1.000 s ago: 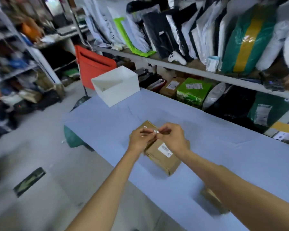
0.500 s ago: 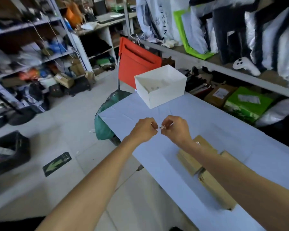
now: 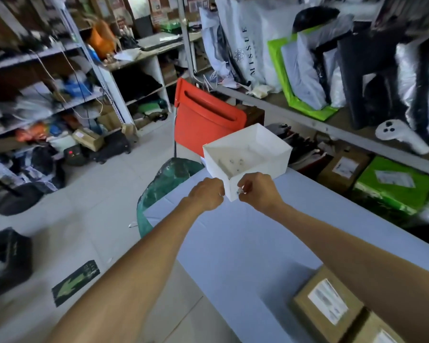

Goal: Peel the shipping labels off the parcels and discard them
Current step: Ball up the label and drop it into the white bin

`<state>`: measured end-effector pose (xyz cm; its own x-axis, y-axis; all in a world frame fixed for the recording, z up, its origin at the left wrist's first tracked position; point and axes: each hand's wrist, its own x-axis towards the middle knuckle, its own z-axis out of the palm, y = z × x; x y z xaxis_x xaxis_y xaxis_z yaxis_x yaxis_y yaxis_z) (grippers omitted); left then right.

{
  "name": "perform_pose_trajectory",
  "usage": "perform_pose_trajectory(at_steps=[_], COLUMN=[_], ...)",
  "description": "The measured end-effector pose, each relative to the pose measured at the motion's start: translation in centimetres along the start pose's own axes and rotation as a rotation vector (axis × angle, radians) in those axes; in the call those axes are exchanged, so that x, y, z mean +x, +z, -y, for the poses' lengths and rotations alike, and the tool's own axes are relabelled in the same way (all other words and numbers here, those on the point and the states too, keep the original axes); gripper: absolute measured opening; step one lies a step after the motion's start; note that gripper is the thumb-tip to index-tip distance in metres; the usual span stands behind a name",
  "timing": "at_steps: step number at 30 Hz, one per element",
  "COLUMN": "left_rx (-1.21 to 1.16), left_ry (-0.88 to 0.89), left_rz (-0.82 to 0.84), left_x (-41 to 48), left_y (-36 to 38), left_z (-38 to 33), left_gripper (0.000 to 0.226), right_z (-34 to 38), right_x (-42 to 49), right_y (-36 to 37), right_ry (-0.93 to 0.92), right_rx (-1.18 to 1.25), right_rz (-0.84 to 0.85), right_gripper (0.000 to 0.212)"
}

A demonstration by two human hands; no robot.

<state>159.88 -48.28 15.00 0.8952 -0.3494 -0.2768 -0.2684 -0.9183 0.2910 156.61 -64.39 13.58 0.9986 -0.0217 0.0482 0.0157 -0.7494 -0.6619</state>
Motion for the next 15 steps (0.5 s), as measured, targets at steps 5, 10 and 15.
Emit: perform_pose_trajectory(at_steps=[5, 10, 15], left_rx=[-0.019, 0.025, 0.002], left_ry=[0.037, 0.050, 0.065], left_rz=[0.016, 0.034, 0.061], left_x=[5.5, 10.4, 14.1], left_y=[-2.8, -5.4, -6.4], left_z=[1.5, 2.5, 3.0], left_gripper=[0.022, 0.023, 0.021], right_z=[0.8, 0.9, 0.3], right_x=[6.2, 11.7, 15.5], right_y=[-0.6, -0.4, 1.0], right_ry=[0.082, 0.139, 0.170], right_rx=[0.002, -0.053, -0.016], right_rz=[-0.095, -0.169, -0.093], right_gripper=[0.019, 0.014, 0.033])
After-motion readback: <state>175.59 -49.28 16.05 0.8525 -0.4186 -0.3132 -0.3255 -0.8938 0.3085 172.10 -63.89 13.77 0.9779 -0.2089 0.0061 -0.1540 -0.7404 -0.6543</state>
